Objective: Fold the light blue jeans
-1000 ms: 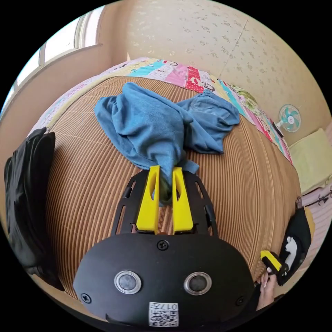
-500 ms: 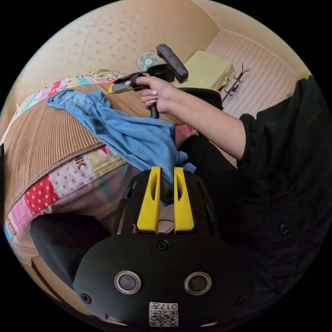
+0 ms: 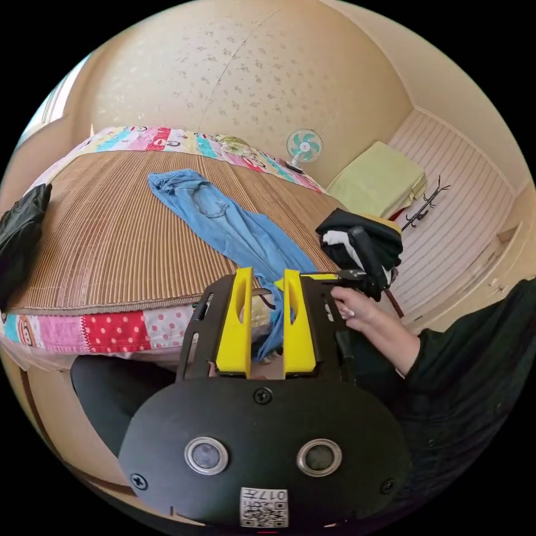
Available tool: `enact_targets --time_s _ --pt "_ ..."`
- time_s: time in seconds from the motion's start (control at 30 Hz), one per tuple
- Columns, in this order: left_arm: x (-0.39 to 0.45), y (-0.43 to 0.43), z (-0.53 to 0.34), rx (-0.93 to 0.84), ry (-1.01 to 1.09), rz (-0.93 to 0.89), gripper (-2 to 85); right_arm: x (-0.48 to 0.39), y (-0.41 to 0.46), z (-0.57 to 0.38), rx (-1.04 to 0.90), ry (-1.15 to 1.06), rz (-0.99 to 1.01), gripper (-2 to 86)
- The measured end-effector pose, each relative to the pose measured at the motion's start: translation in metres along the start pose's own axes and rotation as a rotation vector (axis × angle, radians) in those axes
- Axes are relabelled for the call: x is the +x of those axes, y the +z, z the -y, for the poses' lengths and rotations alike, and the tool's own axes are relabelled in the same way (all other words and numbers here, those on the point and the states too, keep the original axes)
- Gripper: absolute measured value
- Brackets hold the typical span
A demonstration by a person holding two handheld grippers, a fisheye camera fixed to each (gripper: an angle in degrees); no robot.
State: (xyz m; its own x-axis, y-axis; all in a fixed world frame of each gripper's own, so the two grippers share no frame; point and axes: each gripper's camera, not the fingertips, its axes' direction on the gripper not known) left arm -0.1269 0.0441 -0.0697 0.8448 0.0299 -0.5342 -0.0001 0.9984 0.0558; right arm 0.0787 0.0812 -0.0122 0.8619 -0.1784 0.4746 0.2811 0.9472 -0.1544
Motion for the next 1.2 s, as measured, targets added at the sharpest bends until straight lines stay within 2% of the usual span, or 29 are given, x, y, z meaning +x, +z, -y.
enact_targets --time_s 0.17,0.23,0.3,0.43,0.53,0.63,0.7,0.77,0.83,0.9,0.97,1.07,1.13,1.17,1.2 --pt "-0.041 0.088 0.040 -0.132 -0.166 -0.083 9.3 0.009 -0.007 -0.032 -0.185 0.039 0.002 2.4" --pt "-0.034 0.102 0.040 -0.089 -0.169 -0.083 7.2 0.000 -0.030 -0.034 -0.154 -0.012 -0.036 2.0" --pt "-0.013 0.107 0.033 -0.078 -0.113 -0.005 4.6 -0.009 -0.074 -0.025 -0.013 -0.044 -0.105 2.2" --pt "0.020 0.105 0.014 -0.163 0.043 0.007 4.0 -0.019 -0.104 0.029 0.064 -0.128 -0.110 4.3" --pt "0.035 0.094 -0.010 -0.183 0.131 0.011 3.9 -0.039 -0.074 0.097 -0.001 -0.242 -0.131 6.9" --pt "0.034 0.078 -0.026 -0.187 0.178 0.078 3.9 -0.063 -0.001 0.157 -0.156 -0.336 -0.196 9.2" --pt "0.019 0.056 -0.032 -0.174 0.162 0.114 4.1 -0.071 0.062 0.179 -0.259 -0.378 -0.378 10.2" --pt "-0.004 0.028 -0.033 -0.108 0.094 0.158 4.4 -0.069 0.063 0.182 -0.196 -0.340 -0.406 9.4" --pt "-0.035 -0.002 -0.030 -0.029 0.001 0.151 4.7 -0.056 0.043 0.179 -0.131 -0.238 -0.340 7.0" --pt "-0.084 -0.035 -0.019 0.069 -0.126 0.038 6.6 -0.030 0.001 0.159 -0.033 -0.151 -0.132 4.6" --pt "-0.120 -0.045 -0.007 0.114 -0.195 -0.077 9.0 -0.013 -0.035 0.138 0.054 -0.128 -0.015 3.9" --pt "-0.168 -0.026 0.018 0.055 -0.272 -0.249 13.7 0.010 -0.091 0.104 0.145 -0.121 0.155 3.4" --pt "-0.180 -0.002 0.031 -0.011 -0.268 -0.483 16.4 0.019 -0.118 0.088 0.170 -0.135 0.248 3.2" --pt "-0.181 0.009 0.034 -0.009 -0.270 -0.699 17.3 0.020 -0.131 0.078 0.169 -0.154 0.271 3.1" --pt "-0.180 0.010 0.030 0.036 -0.292 -0.822 17.4 0.020 -0.142 0.068 0.163 -0.167 0.258 3.0"
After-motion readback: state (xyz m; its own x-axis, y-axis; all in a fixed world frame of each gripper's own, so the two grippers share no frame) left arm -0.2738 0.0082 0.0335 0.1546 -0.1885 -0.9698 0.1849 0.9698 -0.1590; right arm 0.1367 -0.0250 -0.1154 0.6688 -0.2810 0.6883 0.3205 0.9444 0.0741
